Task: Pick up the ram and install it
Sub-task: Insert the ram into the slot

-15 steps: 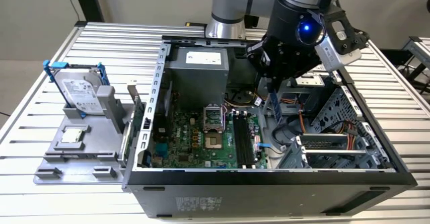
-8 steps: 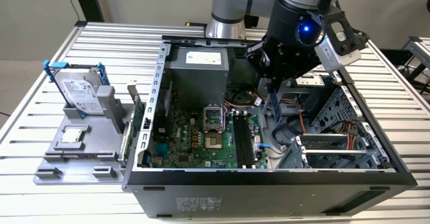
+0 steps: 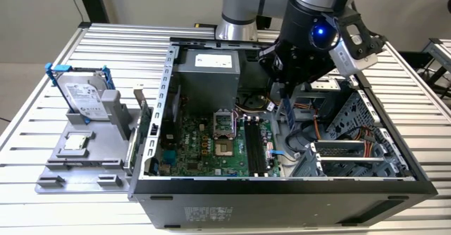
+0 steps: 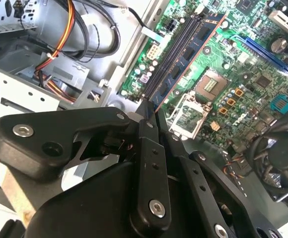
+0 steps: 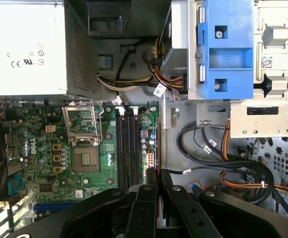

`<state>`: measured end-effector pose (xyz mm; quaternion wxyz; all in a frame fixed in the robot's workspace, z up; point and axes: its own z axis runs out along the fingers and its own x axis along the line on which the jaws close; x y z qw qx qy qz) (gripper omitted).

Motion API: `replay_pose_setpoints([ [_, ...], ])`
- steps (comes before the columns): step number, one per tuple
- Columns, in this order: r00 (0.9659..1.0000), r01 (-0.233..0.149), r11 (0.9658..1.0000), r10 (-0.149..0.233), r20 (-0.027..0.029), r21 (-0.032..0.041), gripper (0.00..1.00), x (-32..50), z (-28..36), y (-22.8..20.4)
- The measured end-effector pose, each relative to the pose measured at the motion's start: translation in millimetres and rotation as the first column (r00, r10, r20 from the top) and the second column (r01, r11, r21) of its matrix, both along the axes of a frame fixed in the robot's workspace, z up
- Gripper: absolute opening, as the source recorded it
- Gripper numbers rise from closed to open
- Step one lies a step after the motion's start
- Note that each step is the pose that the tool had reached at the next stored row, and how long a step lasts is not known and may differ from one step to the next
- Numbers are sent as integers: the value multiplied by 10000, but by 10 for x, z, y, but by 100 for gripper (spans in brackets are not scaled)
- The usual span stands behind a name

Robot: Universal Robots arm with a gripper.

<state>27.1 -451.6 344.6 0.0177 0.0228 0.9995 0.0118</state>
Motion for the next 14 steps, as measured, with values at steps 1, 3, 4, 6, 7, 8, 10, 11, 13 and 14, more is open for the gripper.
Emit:
replay_pose_setpoints([
  [1,10000,0,10000,0,0,1,0,0,-12,0],
  [3,10000,0,10000,0,0,0,0,0,-45,0],
  [4,10000,0,10000,0,0,-1,0,0,-63,0],
  [6,10000,0,10000,0,-1,-1,0,0,-100,0],
  [7,10000,-1,10000,1,0,-2,0,0,-118,0],
  [8,10000,0,10000,0,-1,-3,0,0,-136,0],
  [10,10000,-1,10000,1,-1,-7,0,0,-173,0],
  [11,10000,5,10000,-5,-1,-8,0,0,-191,0],
  [13,10000,60,10000,-60,0,-17,0,0,-228,1],
  [14,10000,90,10000,-90,0,-24,0,0,-245,0],
])
